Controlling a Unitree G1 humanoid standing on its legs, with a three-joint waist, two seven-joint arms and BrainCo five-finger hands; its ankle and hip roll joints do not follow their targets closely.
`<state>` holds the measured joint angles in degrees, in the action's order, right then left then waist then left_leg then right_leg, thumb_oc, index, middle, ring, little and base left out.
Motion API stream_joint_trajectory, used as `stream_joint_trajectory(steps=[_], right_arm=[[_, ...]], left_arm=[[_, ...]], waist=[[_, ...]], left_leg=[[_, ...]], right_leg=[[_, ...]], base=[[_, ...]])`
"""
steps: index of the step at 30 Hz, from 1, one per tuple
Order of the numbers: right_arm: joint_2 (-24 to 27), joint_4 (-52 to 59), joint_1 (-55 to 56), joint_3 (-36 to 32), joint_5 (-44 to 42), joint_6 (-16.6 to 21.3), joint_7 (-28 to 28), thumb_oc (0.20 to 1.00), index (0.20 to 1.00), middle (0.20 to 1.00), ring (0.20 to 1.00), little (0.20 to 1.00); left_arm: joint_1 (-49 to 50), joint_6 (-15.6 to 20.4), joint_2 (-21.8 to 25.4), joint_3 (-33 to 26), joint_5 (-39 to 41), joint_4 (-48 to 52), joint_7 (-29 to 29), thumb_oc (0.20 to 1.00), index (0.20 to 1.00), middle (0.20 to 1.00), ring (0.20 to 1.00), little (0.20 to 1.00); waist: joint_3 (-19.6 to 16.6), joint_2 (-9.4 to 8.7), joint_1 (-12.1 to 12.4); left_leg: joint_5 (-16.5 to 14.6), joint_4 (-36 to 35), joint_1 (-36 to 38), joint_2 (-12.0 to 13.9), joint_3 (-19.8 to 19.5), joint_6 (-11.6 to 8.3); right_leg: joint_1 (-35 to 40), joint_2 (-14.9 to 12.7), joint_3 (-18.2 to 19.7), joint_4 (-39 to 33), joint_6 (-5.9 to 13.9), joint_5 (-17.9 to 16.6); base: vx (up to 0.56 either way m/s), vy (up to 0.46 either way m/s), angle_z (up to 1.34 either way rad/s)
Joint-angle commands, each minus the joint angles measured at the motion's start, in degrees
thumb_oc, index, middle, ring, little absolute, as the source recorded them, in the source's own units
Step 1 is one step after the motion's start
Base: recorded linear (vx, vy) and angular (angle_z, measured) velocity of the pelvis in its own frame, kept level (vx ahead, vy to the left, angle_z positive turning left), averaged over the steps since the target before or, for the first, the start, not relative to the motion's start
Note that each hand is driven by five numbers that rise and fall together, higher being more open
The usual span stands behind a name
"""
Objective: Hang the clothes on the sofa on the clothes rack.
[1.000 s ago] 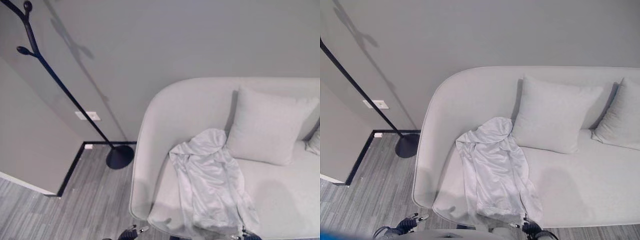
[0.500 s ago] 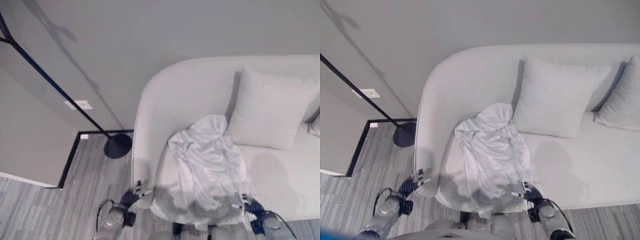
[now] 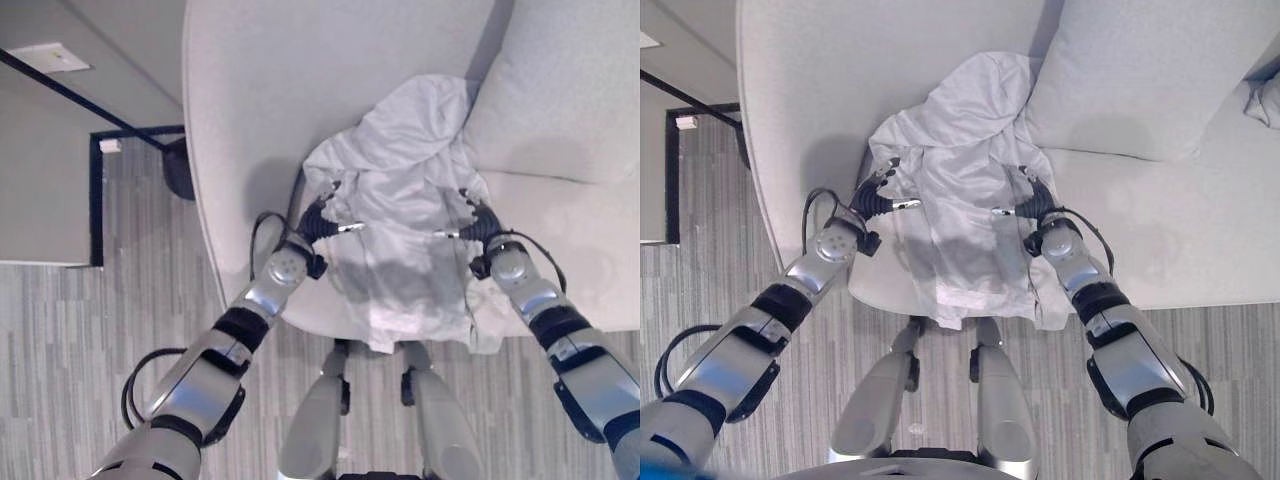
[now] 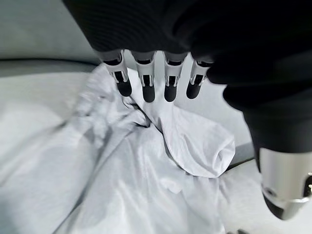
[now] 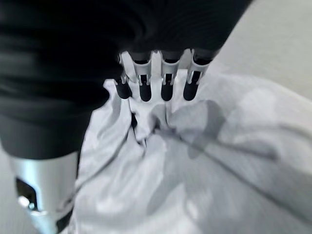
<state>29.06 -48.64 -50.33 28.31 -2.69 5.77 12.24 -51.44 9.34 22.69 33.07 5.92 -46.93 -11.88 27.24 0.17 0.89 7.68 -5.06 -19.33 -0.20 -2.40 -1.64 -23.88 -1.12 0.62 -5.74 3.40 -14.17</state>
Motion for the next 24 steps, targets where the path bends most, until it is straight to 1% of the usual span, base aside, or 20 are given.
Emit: stream_joint_trajectory(steps=[1, 5, 6, 7, 9, 10, 11, 14, 18, 19, 21, 22, 24], right_arm=[[2.6, -1.9, -0.3, 1.7, -0.9, 1.6, 2.8, 1.0, 1.0, 1.0, 1.0, 1.0], [2.9, -8.3, -10.4, 5.0, -2.5, 1.3, 5.5, 1.0, 1.0, 1.0, 1.0, 1.0], [3.0, -8.4, -10.6, 5.0, -2.6, 1.3, 5.5, 1.0, 1.0, 1.0, 1.0, 1.0], [3.6, -9.6, -12.7, 5.8, -2.0, 0.7, 6.7, 1.0, 1.0, 1.0, 1.0, 1.0], [3.6, -9.8, -13.0, 5.9, -2.1, 0.7, 6.7, 1.0, 1.0, 1.0, 1.0, 1.0], [4.4, -10.3, -14.5, 5.1, -2.9, 0.4, 8.9, 1.0, 1.0, 1.0, 1.0, 1.0], [4.4, -10.3, -14.6, 5.1, -2.9, 0.4, 8.9, 1.0, 1.0, 1.0, 1.0, 1.0], [5.2, -9.0, -14.8, 3.6, -3.8, 0.2, 10.9, 1.0, 1.0, 1.0, 1.0, 1.0], [5.4, -9.9, -14.8, 3.9, -3.6, 0.0, 10.8, 1.0, 1.0, 1.0, 1.0, 1.0], [5.8, -10.3, -14.9, 4.0, -3.8, -0.2, 10.8, 1.0, 1.0, 1.0, 1.0, 1.0], [6.0, -10.2, -14.8, 4.1, -3.8, -0.4, 10.9, 1.0, 1.0, 1.0, 1.0, 1.0], [6.3, -10.2, -14.7, 3.6, -4.2, -0.5, 11.1, 1.0, 1.0, 1.0, 1.0, 1.0], [6.3, -10.8, -15.3, 3.9, -4.7, -0.6, 11.3, 1.0, 1.0, 1.0, 1.0, 1.0]], left_arm=[[-0.9, 0.5, 1.2, -0.8, -2.1, -4.7, -3.7, 1.0, 1.0, 1.0, 1.0, 1.0], [-11.8, -0.6, 2.2, 2.3, -3.2, -12.3, -5.9, 1.0, 1.0, 1.0, 1.0, 1.0], [-11.9, -0.6, 2.2, 2.3, -3.1, -12.4, -5.9, 1.0, 1.0, 1.0, 1.0, 1.0], [-14.2, -1.0, 2.9, 2.9, -3.3, -13.5, -6.7, 1.0, 1.0, 1.0, 1.0, 1.0], [-14.4, -0.9, 2.9, 2.9, -3.3, -13.7, -6.7, 1.0, 1.0, 1.0, 1.0, 1.0], [-16.6, -1.3, 4.2, 2.9, -3.2, -14.2, -8.3, 1.0, 1.0, 1.0, 1.0, 1.0], [-16.6, -1.3, 4.2, 2.9, -3.2, -14.2, -8.3, 1.0, 1.0, 1.0, 1.0, 1.0], [-17.2, -1.5, 5.8, 2.3, -3.0, -12.6, -10.0, 1.0, 1.0, 1.0, 1.0, 1.0], [-17.7, -1.4, 7.8, 2.0, -3.8, -9.9, -11.7, 1.0, 1.0, 1.0, 1.0, 1.0], [-17.6, -1.0, 8.8, 1.3, -3.6, -7.3, -12.6, 1.0, 1.0, 1.0, 1.0, 1.0], [-17.2, -1.0, 9.5, 0.6, -3.6, -5.4, -13.2, 1.0, 1.0, 1.0, 1.0, 1.0], [-16.7, -0.7, 10.3, -0.5, -3.9, -2.5, -14.3, 1.0, 1.0, 1.0, 1.0, 1.0], [-17.1, -0.9, 10.7, -0.5, -5.3, -0.6, -15.3, 1.0, 1.0, 1.0, 1.0, 1.0]], waist=[[-3.9, -0.21, 0.4], [-2.2, 0.01, 0.2], [-2.2, 0.03, 0.2], [-1.8, 0.11, 0.1], [-1.8, 0.13, 0.1], [-1.4, 0.35, -0.2], [-1.5, 0.36, -0.2], [-1.3, 0.56, -0.3], [-1.2, 0.84, -0.2], [-1.2, 1.07, 0.0], [-1.2, 1.21, 0.2], [-1.2, 1.44, 0.5], [-1.2, 1.62, 0.7]], left_leg=[[0.2, 0.2, -2.7, -1.5, -4.7, 0.12], [1.3, 0.1, -6.0, -1.4, -4.9, -0.51], [1.3, 0.1, -6.1, -1.4, -4.9, -0.52], [1.5, 0.1, -6.9, -1.4, -4.9, -0.64], [1.6, 0.1, -7.1, -1.4, -4.9, -0.65], [1.8, 0.1, -8.2, -1.6, -5.0, -0.72], [1.8, 0.1, -8.2, -1.6, -5.0, -0.72], [1.7, 0.1, -8.7, -1.9, -5.0, -0.64], [1.6, 0.1, -8.9, -2.1, -5.2, -0.62], [1.5, 0.1, -9.1, -2.3, -5.3, -0.69], [1.5, 0.1, -9.2, -2.3, -5.2, -0.7], [1.5, 0.1, -9.4, -2.5, -5.3, -0.69], [1.5, 0.1, -9.6, -2.5, -5.4, -0.76]], right_leg=[[1.0, -2.6, 2.5, 1.1, 4.41, 5.1], [-2.1, -2.2, 2.6, 0.7, 4.62, 4.4], [-2.1, -2.2, 2.5, 0.7, 4.62, 4.4], [-2.8, -2.0, 2.5, 0.7, 4.66, 4.3], [-2.9, -2.0, 2.4, 0.7, 4.66, 4.2], [-4.0, -1.9, 2.5, 0.7, 4.81, 4.1], [-4.1, -1.9, 2.5, 0.7, 4.81, 4.1], [-4.5, -1.8, 2.7, 0.7, 4.82, 4.1], [-4.6, -1.8, 2.9, 0.7, 4.8, 4.2], [-4.8, -1.9, 2.9, 0.7, 4.79, 4.2], [-4.9, -1.9, 2.8, 0.7, 4.8, 4.2], [-4.9, -1.9, 2.7, 0.7, 4.81, 4.3], [-5.0, -2.0, 2.6, 0.7, 4.82, 4.4]], base=[[-0.04, -0.035, 0.02], [-0.06, -0.037, 0.01], [-0.04, -0.014, 0.04], [0.0, 0.0, 0.0], [-0.02, -0.002, 0.04], [-0.01, 0.003, 0.05], [-0.02, 0.002, 0.04], [-0.01, 0.007, 0.04], [0.0, 0.0, 0.0], [0.0, 0.0, 0.0], [0.0, 0.0, 0.0], [0.0, -0.005, 0.03], [-0.01, -0.002, 0.04]])
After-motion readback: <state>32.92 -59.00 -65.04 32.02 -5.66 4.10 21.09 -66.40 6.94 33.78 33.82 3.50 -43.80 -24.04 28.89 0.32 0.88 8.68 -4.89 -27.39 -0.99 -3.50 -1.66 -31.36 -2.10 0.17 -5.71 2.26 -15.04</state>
